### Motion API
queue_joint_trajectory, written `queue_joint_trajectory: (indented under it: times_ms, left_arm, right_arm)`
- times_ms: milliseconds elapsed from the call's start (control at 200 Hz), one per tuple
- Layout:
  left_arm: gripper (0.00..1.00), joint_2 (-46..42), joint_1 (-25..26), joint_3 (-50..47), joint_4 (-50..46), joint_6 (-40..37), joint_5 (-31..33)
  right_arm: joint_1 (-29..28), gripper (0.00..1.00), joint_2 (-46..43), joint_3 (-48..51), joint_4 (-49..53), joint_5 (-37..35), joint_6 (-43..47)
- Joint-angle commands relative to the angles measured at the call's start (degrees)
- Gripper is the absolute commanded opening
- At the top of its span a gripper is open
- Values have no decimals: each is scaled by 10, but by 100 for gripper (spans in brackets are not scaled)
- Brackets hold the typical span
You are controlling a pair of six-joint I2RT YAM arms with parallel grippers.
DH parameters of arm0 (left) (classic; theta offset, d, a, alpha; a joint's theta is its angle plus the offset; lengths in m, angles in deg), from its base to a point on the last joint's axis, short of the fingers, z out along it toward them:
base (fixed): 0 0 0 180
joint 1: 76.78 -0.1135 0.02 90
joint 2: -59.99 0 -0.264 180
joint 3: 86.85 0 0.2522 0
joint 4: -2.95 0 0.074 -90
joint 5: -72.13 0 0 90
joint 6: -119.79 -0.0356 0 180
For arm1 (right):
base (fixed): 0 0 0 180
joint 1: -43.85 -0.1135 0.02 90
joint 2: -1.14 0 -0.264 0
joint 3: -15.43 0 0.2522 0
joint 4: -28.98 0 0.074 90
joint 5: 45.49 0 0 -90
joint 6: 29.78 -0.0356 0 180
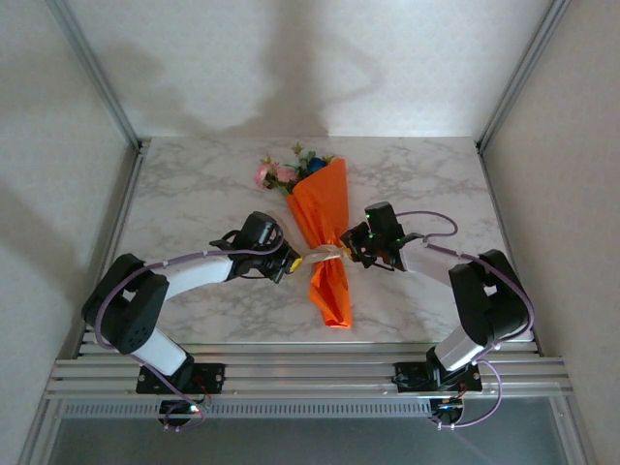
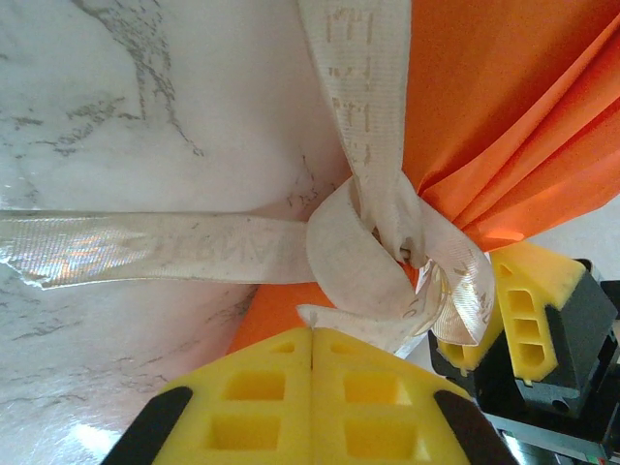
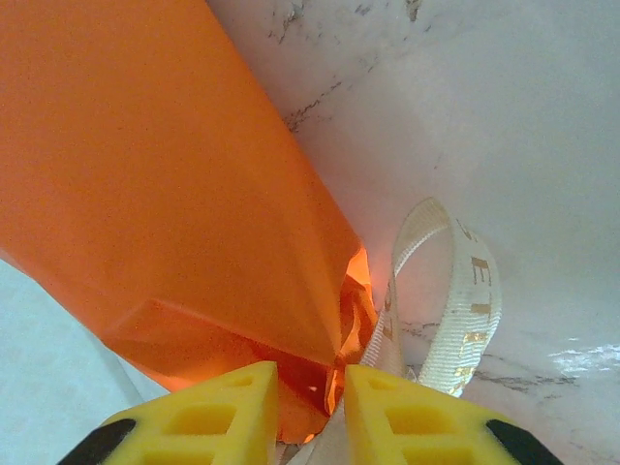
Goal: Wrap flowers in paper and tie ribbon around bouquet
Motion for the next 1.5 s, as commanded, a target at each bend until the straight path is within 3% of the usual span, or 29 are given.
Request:
queue_joint_trajectory:
  times_ms: [0, 180, 551, 756, 881, 1296, 1492]
  left_arm:
    - [0, 0, 1, 13, -17, -12, -5]
    - [0, 0, 1, 14, -17, -12, -6]
    - [0, -2, 1, 11, -21, -14, -7]
    - [0, -4, 1, 11, -23, -14, -6]
    - [0, -7, 1, 10, -26, -15, -6]
    - [0, -31, -8, 2, -50, -27, 0]
    - [0, -30, -9, 5, -51, -28, 2]
  right_arm:
    - [-5, 26, 3, 20, -19, 5, -25]
    - [-4, 26, 18, 47, -70, 7, -67]
    - [-6, 26, 21, 45, -64, 2, -85]
    - [-8, 16, 30, 44, -67, -5, -83]
    - [-8, 0, 27, 38, -60, -21, -79]
    - [-5, 0, -66, 40, 11, -97, -36]
    - [-1, 0, -70, 37, 12, -88, -32]
